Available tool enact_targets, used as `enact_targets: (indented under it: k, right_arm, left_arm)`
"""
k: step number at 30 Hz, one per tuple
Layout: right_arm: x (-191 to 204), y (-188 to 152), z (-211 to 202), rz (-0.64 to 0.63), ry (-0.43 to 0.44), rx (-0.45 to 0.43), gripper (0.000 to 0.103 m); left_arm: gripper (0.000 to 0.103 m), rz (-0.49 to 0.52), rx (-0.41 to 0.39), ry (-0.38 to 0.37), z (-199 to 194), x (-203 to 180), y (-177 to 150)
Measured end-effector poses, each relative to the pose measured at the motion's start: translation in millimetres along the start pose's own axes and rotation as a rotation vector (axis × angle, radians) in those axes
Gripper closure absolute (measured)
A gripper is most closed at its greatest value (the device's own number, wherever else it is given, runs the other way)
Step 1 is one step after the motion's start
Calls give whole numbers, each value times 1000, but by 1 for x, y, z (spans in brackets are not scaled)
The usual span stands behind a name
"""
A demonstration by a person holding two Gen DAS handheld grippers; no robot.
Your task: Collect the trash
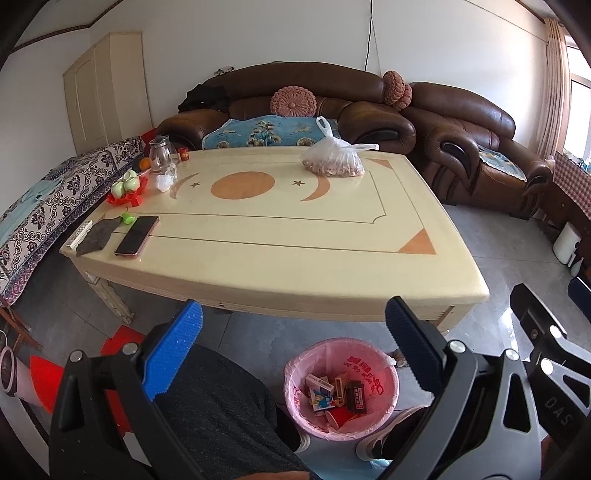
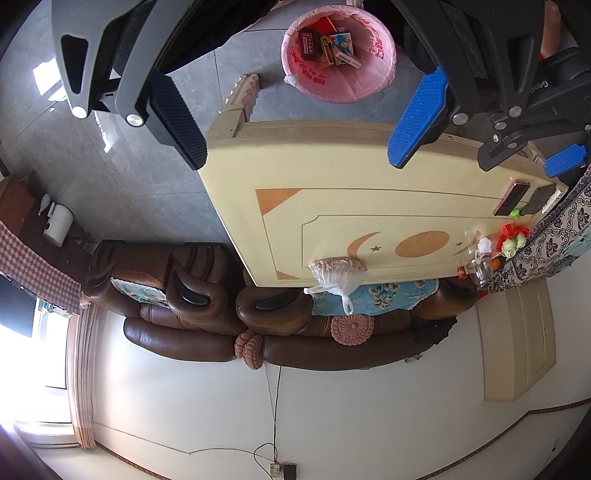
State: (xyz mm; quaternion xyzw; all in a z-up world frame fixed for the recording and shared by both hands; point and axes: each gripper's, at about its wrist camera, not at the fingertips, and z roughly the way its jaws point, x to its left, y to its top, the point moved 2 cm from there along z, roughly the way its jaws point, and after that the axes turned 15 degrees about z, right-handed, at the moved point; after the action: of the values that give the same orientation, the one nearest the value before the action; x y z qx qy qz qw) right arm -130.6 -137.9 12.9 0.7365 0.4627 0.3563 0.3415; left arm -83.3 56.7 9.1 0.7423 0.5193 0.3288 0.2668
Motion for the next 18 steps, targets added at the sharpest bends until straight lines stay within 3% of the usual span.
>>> enact_targets:
  k: [8, 18]
  right_arm:
    - [0, -6, 3, 10, -6, 11, 7]
    - [2, -11, 5, 14, -4, 10, 7]
  left_arm:
    - [6, -30, -3, 36, 3, 3, -4]
    - [6, -19, 33, 0, 9, -1, -7]
